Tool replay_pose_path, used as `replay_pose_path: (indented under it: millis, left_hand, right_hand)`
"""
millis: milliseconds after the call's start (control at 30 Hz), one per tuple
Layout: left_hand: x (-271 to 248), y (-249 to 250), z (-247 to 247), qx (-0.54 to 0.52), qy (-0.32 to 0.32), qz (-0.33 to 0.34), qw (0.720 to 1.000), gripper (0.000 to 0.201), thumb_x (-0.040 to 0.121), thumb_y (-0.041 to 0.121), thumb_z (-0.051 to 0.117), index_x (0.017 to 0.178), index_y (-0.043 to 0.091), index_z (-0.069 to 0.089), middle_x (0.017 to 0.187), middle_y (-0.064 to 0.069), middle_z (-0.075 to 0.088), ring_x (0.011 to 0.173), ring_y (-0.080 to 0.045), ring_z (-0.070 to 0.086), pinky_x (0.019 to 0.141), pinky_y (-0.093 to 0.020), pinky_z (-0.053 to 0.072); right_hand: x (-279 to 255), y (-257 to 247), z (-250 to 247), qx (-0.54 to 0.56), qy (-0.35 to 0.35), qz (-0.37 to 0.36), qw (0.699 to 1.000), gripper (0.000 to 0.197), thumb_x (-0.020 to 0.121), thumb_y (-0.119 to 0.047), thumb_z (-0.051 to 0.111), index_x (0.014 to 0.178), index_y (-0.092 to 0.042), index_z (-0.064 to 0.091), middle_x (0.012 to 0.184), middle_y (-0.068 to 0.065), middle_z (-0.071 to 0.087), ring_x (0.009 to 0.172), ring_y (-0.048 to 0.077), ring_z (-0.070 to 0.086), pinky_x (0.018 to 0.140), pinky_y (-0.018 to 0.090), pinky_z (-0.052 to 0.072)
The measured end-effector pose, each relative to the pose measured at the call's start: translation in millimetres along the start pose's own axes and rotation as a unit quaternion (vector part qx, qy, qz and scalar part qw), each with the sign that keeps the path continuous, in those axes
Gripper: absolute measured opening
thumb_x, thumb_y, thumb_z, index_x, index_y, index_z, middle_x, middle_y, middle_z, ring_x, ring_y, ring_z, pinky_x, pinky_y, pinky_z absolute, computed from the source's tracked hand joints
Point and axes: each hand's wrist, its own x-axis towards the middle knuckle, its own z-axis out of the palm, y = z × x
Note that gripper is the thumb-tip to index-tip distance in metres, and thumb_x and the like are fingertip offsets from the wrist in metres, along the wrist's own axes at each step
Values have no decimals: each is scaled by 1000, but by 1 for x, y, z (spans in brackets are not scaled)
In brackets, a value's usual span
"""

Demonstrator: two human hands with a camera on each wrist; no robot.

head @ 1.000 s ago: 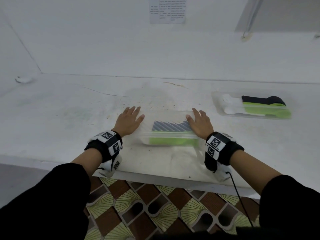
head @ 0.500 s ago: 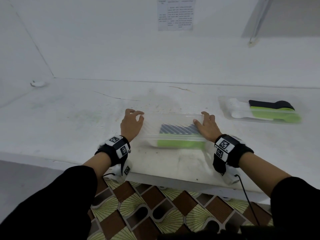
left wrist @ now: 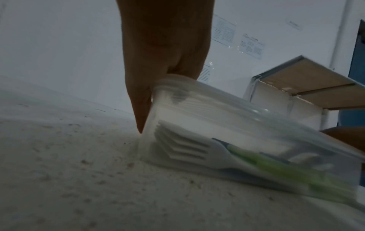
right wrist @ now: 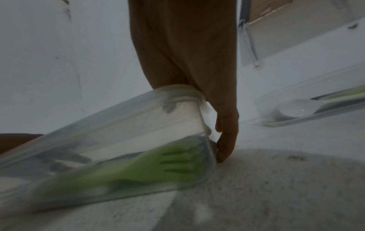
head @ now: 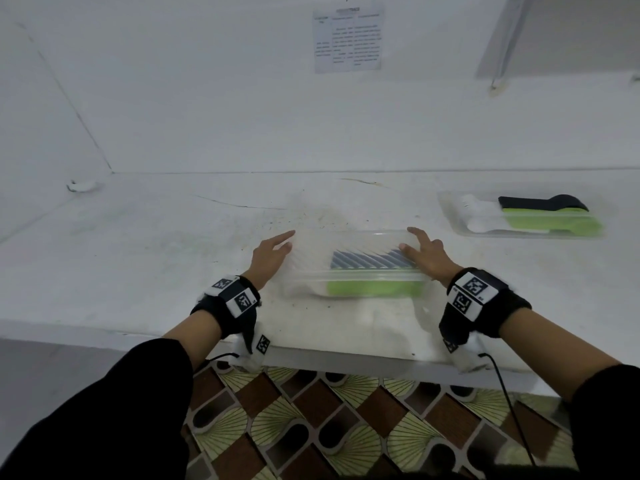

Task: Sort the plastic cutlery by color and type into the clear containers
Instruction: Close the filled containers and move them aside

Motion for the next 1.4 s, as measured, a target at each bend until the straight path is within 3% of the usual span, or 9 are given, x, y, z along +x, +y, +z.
replay_pose_path:
  millis: [100, 200, 300, 433, 600, 933, 1067, 1400]
  left_hand:
    - [-2, -7, 2, -45, 44, -2, 998, 33, 92, 28, 57, 125, 23, 60, 134, -2, 55, 130, -18, 44, 109, -30, 31]
    - [-6, -7, 7, -93, 90, -15, 991, 32, 89, 28, 62, 120, 17, 64, 129, -6, 59, 128, -18, 46, 111, -31, 31]
    - [1, -6, 6, -90, 62, -26, 994, 33, 91, 25, 59, 123, 16, 62, 132, -6, 57, 129, -19, 45, 112, -33, 30]
    - [12, -1, 4, -97, 42, -35, 994, 33, 92, 18, 58, 124, 14, 60, 134, -7, 55, 130, -21, 44, 112, -35, 31]
    - [34, 11, 10, -68, 60, -8, 996, 32, 92, 17, 57, 123, 13, 60, 133, -7, 55, 127, -19, 46, 107, -25, 32]
    - [126, 40, -6, -116, 131, 14, 984, 28, 86, 20, 65, 115, 18, 66, 122, -8, 62, 118, -22, 53, 104, -35, 40]
    - [171, 44, -15, -106, 129, 13, 986, 32, 86, 21, 66, 118, 17, 65, 125, -8, 60, 122, -20, 50, 103, -30, 37]
    - [297, 36, -4, -92, 120, 44, 987, 32, 86, 21, 66, 118, 14, 64, 127, -5, 60, 124, -18, 49, 96, -19, 31]
  right_hand:
    - [-1, 2, 7, 12, 57, -10, 998, 51, 94, -35, 50, 140, -17, 36, 132, 25, 41, 121, 36, 43, 101, 39, 34]
    - [-1, 2, 9, 1, 62, -10, 998, 51, 95, -35, 49, 141, -17, 37, 141, 18, 42, 130, 32, 38, 105, 34, 28]
    - [0, -1, 6, 8, 46, 2, 999, 51, 97, -31, 47, 144, -18, 34, 148, 13, 35, 137, 29, 30, 110, 33, 23]
    - [4, -6, -4, 105, 60, 21, 992, 51, 88, -20, 59, 137, -19, 46, 141, 10, 45, 129, 26, 42, 107, 33, 35]
    - [19, -7, -10, 132, 104, 6, 986, 50, 85, -17, 64, 133, -14, 51, 137, 9, 50, 126, 23, 46, 102, 25, 34]
    - [102, -51, -33, 144, 155, -55, 976, 49, 85, -20, 66, 131, -9, 53, 138, 10, 49, 130, 22, 41, 106, 27, 30]
    - [145, -68, -34, 171, 137, -43, 975, 47, 88, -11, 60, 133, -10, 50, 140, 8, 47, 131, 21, 40, 95, 17, 28]
    - [255, -83, -21, 171, 174, -17, 970, 47, 87, -10, 59, 134, -13, 50, 139, 9, 47, 126, 24, 44, 95, 20, 32]
